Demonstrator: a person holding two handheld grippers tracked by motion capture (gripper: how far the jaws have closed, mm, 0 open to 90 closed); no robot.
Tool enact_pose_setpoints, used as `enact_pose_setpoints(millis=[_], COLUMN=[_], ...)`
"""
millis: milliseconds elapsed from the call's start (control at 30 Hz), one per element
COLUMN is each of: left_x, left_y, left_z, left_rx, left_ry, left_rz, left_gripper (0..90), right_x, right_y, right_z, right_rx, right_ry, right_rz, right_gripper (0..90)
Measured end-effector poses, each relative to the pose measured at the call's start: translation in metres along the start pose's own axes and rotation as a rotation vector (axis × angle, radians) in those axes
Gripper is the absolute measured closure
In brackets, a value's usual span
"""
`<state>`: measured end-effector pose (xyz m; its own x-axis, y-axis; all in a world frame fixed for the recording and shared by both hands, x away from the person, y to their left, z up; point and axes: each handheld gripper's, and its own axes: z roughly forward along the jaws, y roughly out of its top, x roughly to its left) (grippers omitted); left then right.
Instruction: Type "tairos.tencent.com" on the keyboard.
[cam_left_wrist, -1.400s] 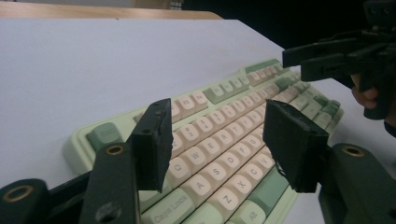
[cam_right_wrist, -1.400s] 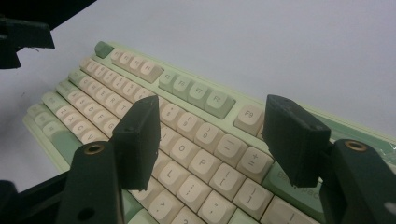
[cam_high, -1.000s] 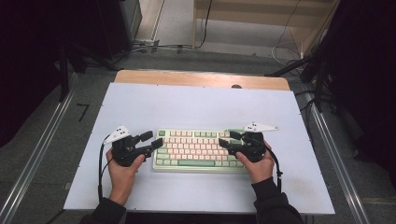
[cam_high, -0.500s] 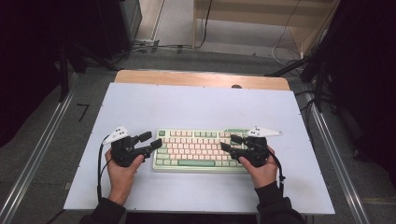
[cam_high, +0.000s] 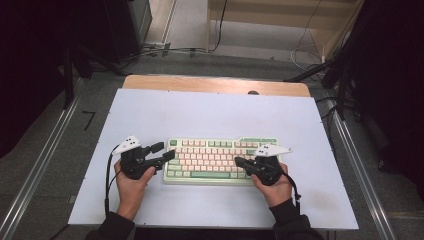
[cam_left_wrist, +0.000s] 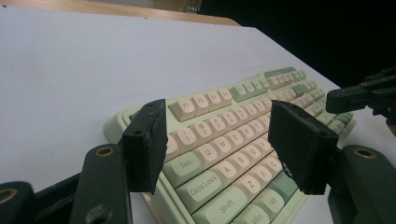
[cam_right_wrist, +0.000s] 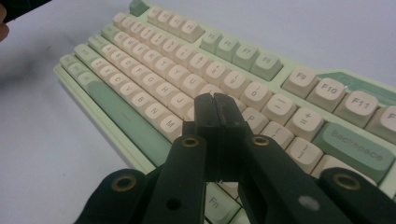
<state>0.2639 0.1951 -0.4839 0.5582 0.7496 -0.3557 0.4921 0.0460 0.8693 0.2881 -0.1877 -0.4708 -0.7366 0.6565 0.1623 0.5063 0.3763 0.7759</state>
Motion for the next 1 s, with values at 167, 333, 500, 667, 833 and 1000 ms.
enact_pose_setpoints(millis=[167,333,500,667,833,1000], left_x=[0.000,0.000,-0.001,-0.001,-0.001,-0.001], left_y=[0.000,0.000,-0.001,-0.001,-0.001,-0.001], left_z=[0.000,0.001,0.002,0.002,0.003,0.003], left_rx=[0.002,0.009,0.013,0.016,0.019,0.024], left_ry=[0.000,-0.001,-0.005,-0.007,-0.009,-0.009], left_rz=[0.000,0.004,0.002,0.003,0.004,0.007], left_gripper=[39.0,39.1,39.1,39.2,39.6,39.7], right_x=[-0.001,-0.001,0.000,0.001,-0.002,-0.002], right_y=[-0.001,-0.002,-0.002,-0.002,-0.003,-0.005], right_z=[0.003,0.007,0.012,0.014,0.014,0.016], right_rx=[0.018,0.047,0.077,0.102,0.106,0.121], right_ry=[0.026,0.038,0.039,0.020,0.012,0.007], right_rz=[0.007,0.011,0.008,0.004,0.008,0.008], right_gripper=[88.1,88.3,88.3,88.3,88.3,88.3])
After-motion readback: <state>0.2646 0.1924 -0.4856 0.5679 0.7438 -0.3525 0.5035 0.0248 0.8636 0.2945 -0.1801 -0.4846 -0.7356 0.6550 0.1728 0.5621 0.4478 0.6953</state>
